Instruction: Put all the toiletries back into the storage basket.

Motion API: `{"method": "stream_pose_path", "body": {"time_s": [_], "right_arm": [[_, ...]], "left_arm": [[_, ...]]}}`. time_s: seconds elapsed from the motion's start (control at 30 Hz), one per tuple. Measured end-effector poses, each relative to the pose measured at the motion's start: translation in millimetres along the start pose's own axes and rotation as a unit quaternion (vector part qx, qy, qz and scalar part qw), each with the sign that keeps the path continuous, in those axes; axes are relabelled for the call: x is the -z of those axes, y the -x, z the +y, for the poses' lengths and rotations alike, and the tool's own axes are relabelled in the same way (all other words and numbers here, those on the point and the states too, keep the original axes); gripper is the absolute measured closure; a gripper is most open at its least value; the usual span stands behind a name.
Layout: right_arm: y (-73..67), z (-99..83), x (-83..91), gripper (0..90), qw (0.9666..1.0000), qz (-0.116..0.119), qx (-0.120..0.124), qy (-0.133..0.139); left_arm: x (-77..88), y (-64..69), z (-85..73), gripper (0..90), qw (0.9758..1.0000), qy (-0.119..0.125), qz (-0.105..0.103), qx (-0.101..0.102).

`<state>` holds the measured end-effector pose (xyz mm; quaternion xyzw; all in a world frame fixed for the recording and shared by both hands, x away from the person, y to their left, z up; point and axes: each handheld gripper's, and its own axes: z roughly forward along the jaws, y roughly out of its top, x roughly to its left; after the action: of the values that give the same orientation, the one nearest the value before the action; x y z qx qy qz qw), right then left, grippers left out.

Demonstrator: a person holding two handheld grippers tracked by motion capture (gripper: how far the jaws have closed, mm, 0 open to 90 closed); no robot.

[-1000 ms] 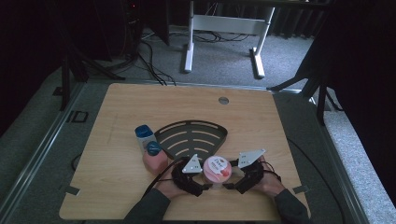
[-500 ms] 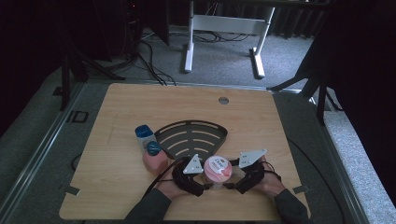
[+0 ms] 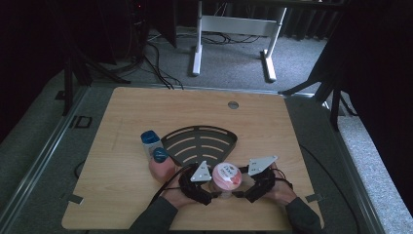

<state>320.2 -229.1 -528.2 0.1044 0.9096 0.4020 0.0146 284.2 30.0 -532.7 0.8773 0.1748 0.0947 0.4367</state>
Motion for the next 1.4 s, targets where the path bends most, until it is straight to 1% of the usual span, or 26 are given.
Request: {"method": "stream_pose_path", "body": {"time_s": [0.1,0.23,0.57,0.73,1.03,1.2,1.4], "right_arm": [[-0.5,0.6,0.2,13.2,1.0000,-0.001,0.002,-0.002],[-0.9,1.7,2.0,13.2,1.0000,-0.001,0.003,0.000],[1.2,8.8,6.8,13.2,0.9999,-0.004,0.013,-0.002],[3.6,13.1,9.2,13.2,0.9998,-0.006,0.019,-0.009],[9.3,22.9,15.6,12.7,0.9994,-0.013,0.031,-0.006],[13.2,27.8,17.0,12.7,0.9993,-0.014,0.034,-0.006],[19.0,31.6,18.4,12.6,0.9992,-0.011,0.037,-0.006]], "left_arm": [[0.4,0.4,0.6,19.4,1.0000,-0.002,0.001,-0.003],[1.6,1.0,1.7,19.4,1.0000,0.002,0.001,0.000],[4.8,0.0,6.9,19.4,0.9999,0.005,0.009,-0.003],[5.8,-1.9,9.5,19.4,0.9999,0.008,0.011,-0.001],[8.6,-7.8,15.9,19.4,0.9997,0.017,0.015,0.008],[10.6,-10.6,19.8,19.4,0.9997,0.015,0.021,0.004],[11.5,-13.7,23.9,19.4,0.9994,0.018,0.028,0.004]]}}
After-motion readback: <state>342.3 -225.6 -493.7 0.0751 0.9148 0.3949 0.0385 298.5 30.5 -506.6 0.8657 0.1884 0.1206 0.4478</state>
